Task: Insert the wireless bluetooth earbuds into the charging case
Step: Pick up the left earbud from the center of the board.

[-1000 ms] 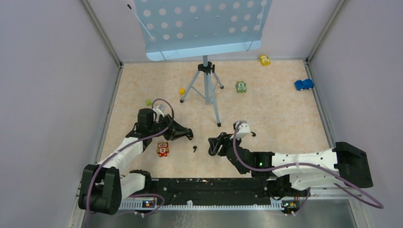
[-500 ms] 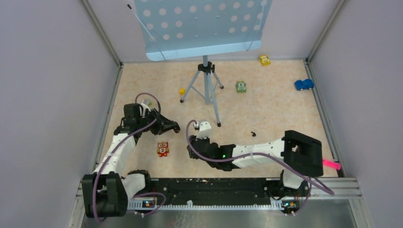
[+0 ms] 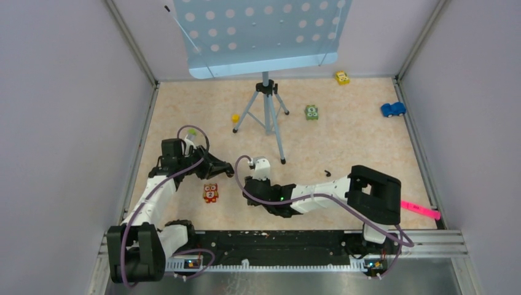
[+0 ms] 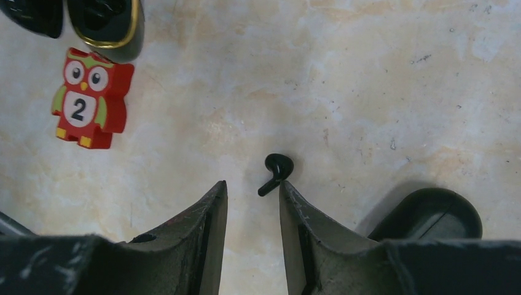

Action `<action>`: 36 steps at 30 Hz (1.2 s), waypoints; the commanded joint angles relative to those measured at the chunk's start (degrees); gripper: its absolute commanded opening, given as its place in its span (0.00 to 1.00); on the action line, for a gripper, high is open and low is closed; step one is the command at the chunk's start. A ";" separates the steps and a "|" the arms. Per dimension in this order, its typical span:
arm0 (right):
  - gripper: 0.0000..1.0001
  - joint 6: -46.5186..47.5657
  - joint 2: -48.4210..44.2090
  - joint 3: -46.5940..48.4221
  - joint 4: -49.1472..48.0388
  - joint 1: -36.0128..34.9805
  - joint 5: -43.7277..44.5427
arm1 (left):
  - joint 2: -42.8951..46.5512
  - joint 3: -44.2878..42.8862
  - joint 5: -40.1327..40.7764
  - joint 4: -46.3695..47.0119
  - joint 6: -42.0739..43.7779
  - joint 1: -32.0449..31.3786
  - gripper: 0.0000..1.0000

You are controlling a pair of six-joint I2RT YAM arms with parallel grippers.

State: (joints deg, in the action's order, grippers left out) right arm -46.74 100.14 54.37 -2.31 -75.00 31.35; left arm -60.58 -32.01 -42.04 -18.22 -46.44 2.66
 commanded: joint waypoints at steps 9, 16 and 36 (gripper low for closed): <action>0.35 -1.15 4.19 4.20 2.13 2.25 -0.75 | 0.46 0.64 -2.51 3.25 -0.52 0.51 0.00; 0.31 -0.88 6.11 5.76 3.50 2.58 -1.38 | 0.72 0.90 -2.78 3.32 -0.59 0.50 0.00; 0.00 -2.82 -6.06 -5.29 -3.39 2.65 3.02 | -0.36 3.49 -6.38 7.08 -1.97 0.20 0.00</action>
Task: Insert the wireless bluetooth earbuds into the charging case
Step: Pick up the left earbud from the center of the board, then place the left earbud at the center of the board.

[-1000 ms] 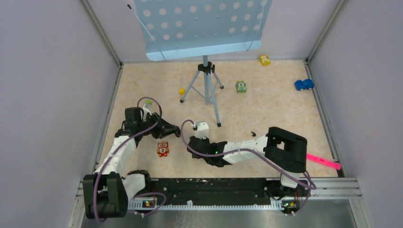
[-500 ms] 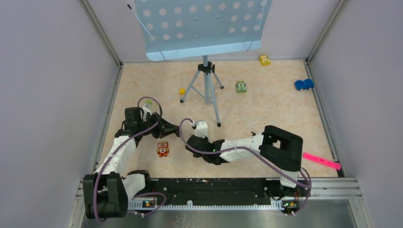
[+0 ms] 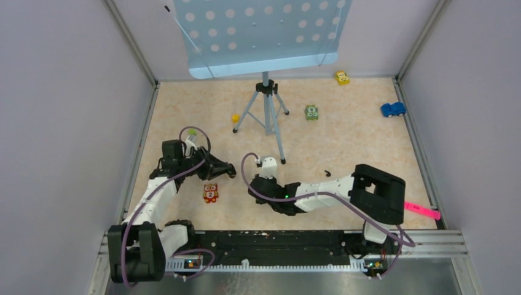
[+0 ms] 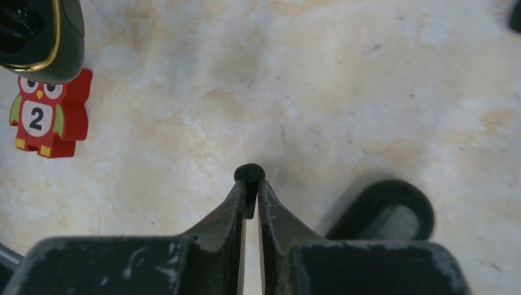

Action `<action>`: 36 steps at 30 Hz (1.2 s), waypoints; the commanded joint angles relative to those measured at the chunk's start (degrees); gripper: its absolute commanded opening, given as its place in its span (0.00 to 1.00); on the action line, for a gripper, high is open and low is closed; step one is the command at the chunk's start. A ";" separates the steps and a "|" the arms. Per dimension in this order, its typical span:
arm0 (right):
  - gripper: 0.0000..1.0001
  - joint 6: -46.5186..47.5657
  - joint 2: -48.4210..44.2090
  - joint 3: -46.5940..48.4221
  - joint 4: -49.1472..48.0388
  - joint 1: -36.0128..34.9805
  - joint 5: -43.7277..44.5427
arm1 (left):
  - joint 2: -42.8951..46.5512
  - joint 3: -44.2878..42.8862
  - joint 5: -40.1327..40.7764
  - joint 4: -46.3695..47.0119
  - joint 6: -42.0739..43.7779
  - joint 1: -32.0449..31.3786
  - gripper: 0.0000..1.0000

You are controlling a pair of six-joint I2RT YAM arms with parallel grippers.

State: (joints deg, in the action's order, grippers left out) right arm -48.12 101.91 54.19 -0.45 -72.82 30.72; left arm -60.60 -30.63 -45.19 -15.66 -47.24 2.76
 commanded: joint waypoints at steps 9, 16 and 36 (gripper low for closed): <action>0.00 -6.23 -21.56 -12.84 2.10 0.43 13.10 | -2.23 3.32 -3.51 7.96 -2.05 -6.45 0.00; 0.00 -17.90 -30.04 -19.59 16.55 2.06 19.20 | -6.63 6.17 -3.33 23.99 -9.55 -19.53 0.00; 0.24 -29.60 -26.88 -22.49 17.69 6.50 15.07 | -9.94 3.16 -1.54 23.30 -8.22 -23.94 0.00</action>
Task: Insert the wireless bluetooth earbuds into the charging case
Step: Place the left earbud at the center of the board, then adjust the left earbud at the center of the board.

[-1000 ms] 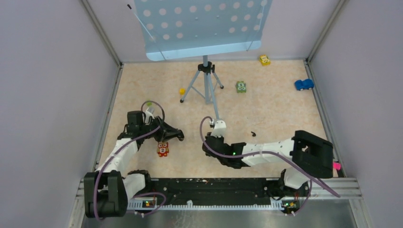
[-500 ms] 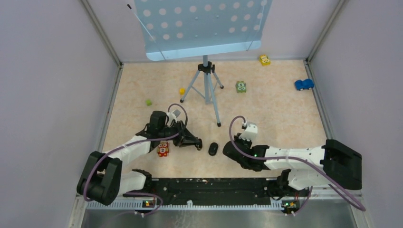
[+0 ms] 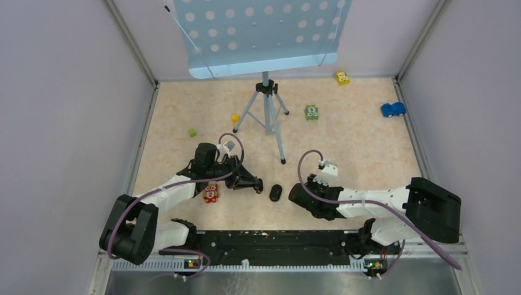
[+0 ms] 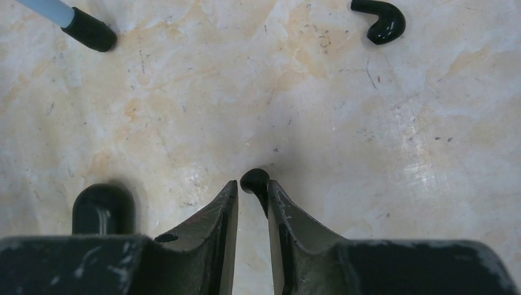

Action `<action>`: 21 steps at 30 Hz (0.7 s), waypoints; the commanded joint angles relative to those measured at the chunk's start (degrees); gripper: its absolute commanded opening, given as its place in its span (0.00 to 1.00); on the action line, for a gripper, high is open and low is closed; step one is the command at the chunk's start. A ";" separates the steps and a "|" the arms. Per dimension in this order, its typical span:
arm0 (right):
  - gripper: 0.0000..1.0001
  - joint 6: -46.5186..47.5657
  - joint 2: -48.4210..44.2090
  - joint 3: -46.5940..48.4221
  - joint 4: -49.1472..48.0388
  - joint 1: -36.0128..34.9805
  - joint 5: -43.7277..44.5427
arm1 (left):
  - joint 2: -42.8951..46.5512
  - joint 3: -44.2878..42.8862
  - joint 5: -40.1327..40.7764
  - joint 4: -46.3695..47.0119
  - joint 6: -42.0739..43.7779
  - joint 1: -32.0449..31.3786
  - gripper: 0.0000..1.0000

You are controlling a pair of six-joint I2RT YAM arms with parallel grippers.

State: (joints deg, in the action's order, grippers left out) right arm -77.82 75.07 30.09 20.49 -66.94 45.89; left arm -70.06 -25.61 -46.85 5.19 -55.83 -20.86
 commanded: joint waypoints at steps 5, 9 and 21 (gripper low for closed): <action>0.23 1.30 -0.26 0.97 -6.39 0.63 -1.09 | -0.89 -2.24 -0.08 2.54 0.54 -0.30 0.00; 0.23 2.57 -0.19 1.10 -8.16 0.62 -2.24 | -1.06 -2.21 0.09 2.54 0.70 -0.24 0.00; 0.23 9.29 4.96 5.27 -12.82 0.69 -3.55 | -1.29 -1.91 0.21 2.45 1.07 -0.27 0.00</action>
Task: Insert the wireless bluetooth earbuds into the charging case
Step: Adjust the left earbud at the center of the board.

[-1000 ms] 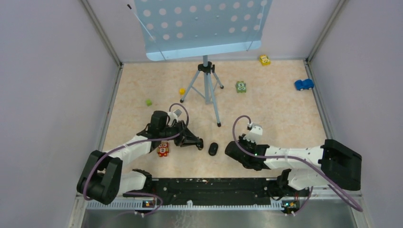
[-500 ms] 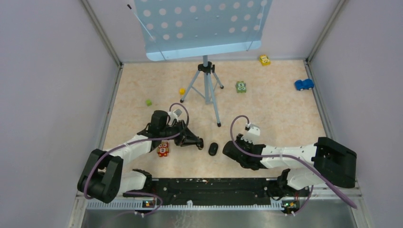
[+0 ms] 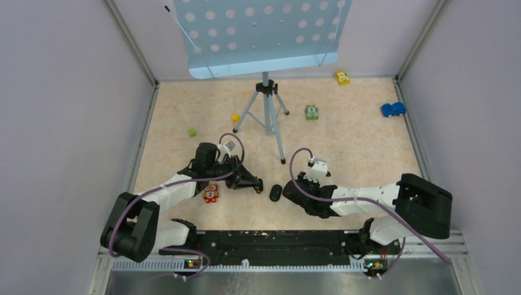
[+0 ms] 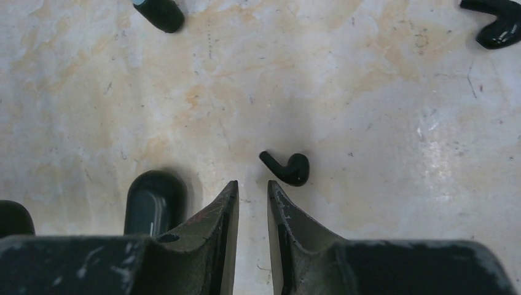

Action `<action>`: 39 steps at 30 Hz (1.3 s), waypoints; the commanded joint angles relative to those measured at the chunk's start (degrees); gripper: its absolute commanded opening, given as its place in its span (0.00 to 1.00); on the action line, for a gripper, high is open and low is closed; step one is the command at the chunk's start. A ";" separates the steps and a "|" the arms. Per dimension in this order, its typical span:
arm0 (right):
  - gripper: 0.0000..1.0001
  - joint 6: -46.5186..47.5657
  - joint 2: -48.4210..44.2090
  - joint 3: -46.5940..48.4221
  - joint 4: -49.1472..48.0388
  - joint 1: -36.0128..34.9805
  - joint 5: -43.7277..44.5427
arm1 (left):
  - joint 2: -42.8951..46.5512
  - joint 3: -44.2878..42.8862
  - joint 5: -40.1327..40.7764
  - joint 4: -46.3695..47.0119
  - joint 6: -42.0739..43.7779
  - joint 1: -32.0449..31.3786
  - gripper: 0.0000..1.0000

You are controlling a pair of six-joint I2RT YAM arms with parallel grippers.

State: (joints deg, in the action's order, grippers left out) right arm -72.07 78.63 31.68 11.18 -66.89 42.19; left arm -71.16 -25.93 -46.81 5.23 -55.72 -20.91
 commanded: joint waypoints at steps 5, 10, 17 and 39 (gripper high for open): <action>0.23 7.26 2.52 4.80 -5.03 1.44 -0.21 | 0.05 -1.49 0.05 2.32 0.88 -0.22 0.00; 0.22 7.16 -2.66 2.63 -4.44 1.55 0.02 | 0.32 -1.52 0.06 2.06 1.14 -0.21 0.00; 0.23 -4.20 -9.46 -2.30 6.89 1.57 2.81 | -0.02 -1.58 0.13 2.30 1.16 -0.23 0.00; 0.31 7.71 0.64 0.36 -3.26 6.92 -8.05 | -0.03 -1.65 -0.06 2.28 1.22 -0.27 0.00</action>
State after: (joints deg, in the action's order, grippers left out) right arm -67.64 76.62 29.17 9.26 -60.45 36.23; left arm -71.31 -25.96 -46.61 5.21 -55.40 -20.97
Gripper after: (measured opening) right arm 0.310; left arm 0.310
